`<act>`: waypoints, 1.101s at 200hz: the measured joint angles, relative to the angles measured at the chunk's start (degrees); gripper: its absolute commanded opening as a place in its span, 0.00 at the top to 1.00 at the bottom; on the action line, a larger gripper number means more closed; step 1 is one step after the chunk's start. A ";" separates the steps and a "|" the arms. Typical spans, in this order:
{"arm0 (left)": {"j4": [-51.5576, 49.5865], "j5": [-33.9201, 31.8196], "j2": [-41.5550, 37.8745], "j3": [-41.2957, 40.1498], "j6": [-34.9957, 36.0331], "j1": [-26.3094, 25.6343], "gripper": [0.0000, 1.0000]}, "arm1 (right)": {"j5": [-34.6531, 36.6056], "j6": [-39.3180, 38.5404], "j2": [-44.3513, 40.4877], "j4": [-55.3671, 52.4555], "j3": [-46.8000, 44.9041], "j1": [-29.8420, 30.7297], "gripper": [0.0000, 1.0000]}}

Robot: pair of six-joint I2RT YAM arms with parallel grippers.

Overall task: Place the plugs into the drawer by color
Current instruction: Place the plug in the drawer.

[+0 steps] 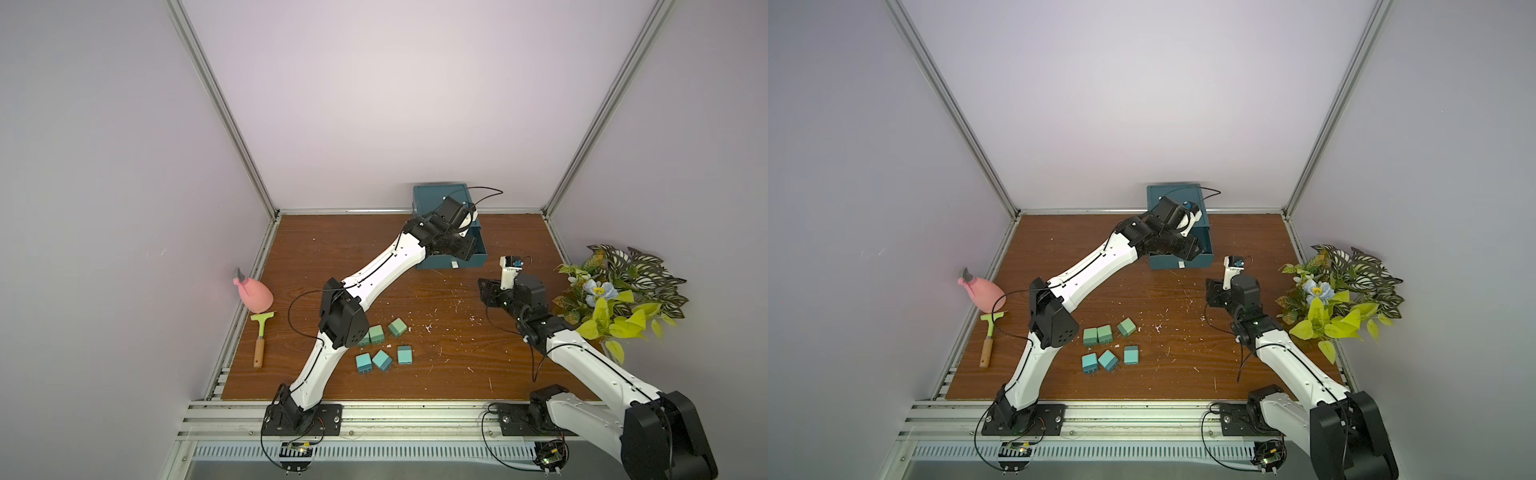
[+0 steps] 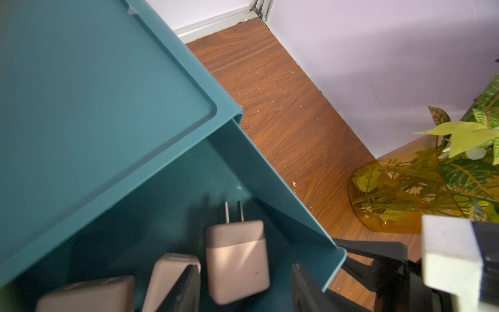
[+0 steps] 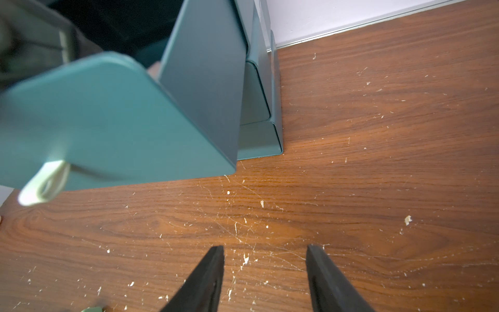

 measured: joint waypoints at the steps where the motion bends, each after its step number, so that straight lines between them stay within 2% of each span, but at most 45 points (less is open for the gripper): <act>1: 0.00 0.00 0.00 0.00 -0.04 0.00 0.46 | 0.00 0.00 0.00 0.00 0.00 0.00 0.45; 49: -0.90 -0.24 -2.16 0.00 0.02 0.00 0.46 | 0.04 -0.20 -1.92 -0.02 0.66 0.68 0.45; 84: -1.27 -2.62 -6.51 0.15 0.28 0.96 0.46 | 1.75 -0.96 -4.33 0.85 0.66 4.74 0.45; 116: -1.11 -2.62 -8.20 1.99 0.13 5.95 0.46 | 4.63 -2.56 -4.37 2.56 0.66 10.08 0.44; 160: -1.05 -3.65 -4.57 5.60 -0.48 13.64 0.45 | 7.08 -3.93 -2.21 4.52 1.31 14.23 0.44; 220: -0.94 -2.05 2.19 8.28 -2.51 16.94 0.45 | 7.72 -4.92 1.92 6.54 3.37 16.00 0.44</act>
